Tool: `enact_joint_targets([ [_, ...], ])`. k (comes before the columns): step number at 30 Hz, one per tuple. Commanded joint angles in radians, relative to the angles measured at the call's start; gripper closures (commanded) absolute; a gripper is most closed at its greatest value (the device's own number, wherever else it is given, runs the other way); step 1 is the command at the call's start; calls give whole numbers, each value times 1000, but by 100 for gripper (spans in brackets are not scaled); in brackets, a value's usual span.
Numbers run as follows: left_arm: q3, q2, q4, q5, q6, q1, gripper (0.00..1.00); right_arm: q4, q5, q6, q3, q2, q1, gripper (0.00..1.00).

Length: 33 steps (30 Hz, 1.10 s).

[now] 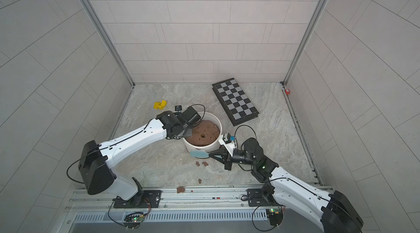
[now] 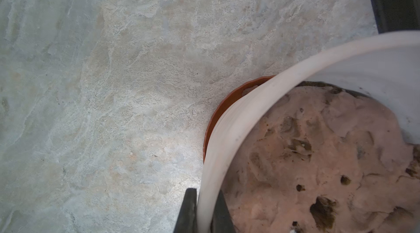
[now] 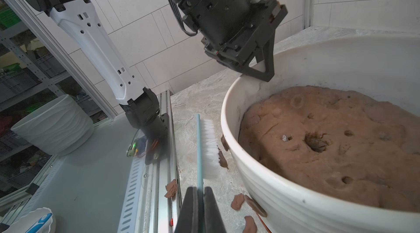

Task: Scrub the dried mud off the ceramic pot
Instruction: Rotate the pot on the tray.

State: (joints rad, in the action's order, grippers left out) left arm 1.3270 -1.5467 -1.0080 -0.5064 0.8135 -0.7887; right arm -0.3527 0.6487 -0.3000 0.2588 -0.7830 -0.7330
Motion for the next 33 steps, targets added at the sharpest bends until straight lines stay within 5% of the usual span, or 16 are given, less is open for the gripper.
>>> enact_joint_targets([
  [1,29,-20,42,46,-176,42,100,-22,11,-5,16,5,3,100],
  [12,54,-53,60,99,-383,72,100,18,15,-11,54,34,3,100],
  [33,61,-81,65,171,-361,75,100,-90,-260,-19,57,-86,-64,100],
])
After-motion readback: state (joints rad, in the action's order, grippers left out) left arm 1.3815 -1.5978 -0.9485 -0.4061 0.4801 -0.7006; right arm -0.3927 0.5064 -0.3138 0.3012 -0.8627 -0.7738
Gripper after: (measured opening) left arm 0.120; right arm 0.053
